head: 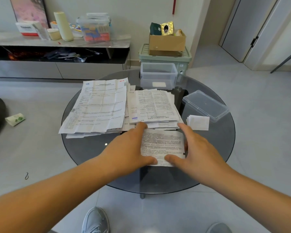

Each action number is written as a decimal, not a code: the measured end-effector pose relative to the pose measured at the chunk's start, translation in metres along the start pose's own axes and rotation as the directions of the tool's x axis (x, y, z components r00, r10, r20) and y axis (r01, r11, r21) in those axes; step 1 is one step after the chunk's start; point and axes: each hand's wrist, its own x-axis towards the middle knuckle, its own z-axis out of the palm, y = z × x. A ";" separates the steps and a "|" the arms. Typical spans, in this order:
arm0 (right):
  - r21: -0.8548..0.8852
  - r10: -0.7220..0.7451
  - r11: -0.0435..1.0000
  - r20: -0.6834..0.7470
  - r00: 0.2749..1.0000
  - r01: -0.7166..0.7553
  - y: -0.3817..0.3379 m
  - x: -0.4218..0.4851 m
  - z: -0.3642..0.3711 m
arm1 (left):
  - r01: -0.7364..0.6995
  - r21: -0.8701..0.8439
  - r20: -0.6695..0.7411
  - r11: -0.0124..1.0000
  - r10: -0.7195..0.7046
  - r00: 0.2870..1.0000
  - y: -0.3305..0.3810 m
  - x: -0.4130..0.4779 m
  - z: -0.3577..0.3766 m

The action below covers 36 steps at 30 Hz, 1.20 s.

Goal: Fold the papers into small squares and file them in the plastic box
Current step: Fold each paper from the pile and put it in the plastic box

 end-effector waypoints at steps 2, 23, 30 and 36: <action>-0.101 0.010 0.995 0.003 1.000 -0.009 0.000 0.001 0.002 | -0.011 0.012 -0.003 1.000 0.011 1.000 0.000 0.001 0.005; -0.085 0.049 0.996 0.163 0.985 -0.036 0.015 -0.001 -0.018 | -0.135 0.368 0.093 0.920 0.108 0.990 -0.002 -0.003 0.002; -0.112 -0.307 0.943 0.061 0.950 0.312 0.003 -0.011 -0.002 | -0.019 0.255 0.108 0.967 -0.009 0.994 0.006 0.006 -0.004; -0.140 -0.379 0.907 0.143 0.914 0.397 0.004 -0.012 0.003 | 0.070 0.334 0.130 0.940 -0.120 0.984 0.006 0.010 -0.005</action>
